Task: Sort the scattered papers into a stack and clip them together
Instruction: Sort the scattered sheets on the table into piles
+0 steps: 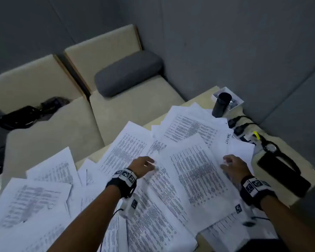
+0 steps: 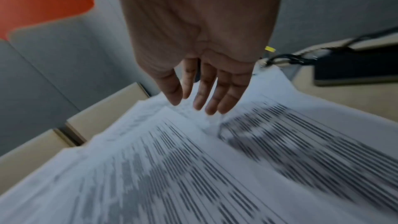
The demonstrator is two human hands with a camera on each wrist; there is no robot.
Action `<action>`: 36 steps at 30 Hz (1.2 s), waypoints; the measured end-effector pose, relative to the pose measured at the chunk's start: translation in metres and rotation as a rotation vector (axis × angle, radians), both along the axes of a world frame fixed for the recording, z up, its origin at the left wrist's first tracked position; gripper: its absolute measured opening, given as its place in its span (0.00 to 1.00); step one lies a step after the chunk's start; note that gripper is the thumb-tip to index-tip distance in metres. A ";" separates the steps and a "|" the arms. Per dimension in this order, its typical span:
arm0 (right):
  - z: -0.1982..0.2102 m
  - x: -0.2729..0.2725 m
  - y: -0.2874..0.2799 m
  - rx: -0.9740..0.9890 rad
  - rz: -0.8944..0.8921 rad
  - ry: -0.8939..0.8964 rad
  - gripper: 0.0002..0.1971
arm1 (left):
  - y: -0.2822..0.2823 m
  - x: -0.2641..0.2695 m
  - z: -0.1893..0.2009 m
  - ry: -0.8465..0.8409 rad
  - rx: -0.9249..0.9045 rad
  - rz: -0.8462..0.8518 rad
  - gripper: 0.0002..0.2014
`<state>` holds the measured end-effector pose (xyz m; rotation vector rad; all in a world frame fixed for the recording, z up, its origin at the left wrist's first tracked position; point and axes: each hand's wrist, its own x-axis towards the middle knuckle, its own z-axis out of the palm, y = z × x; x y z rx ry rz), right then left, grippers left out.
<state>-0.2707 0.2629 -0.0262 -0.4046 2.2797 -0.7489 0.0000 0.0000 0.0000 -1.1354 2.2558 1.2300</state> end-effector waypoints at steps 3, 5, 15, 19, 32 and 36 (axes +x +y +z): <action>-0.008 0.019 0.002 0.033 0.076 -0.011 0.30 | 0.031 0.011 -0.027 -0.064 0.032 0.038 0.19; -0.012 0.037 -0.004 0.022 0.130 -0.129 0.32 | 0.052 0.021 -0.039 -0.045 0.012 0.052 0.20; 0.074 0.040 -0.023 -0.261 0.271 0.019 0.09 | 0.063 0.066 -0.026 0.358 0.317 0.664 0.16; 0.124 0.024 -0.021 -0.463 0.332 -0.040 0.13 | 0.061 0.069 0.001 0.486 0.444 0.632 0.38; 0.188 0.105 -0.050 -0.690 0.382 -0.151 0.15 | 0.094 0.073 0.084 0.964 0.533 0.699 0.38; 0.240 0.124 -0.059 -0.766 0.549 -0.132 0.15 | 0.093 0.091 0.132 1.024 0.186 0.653 0.23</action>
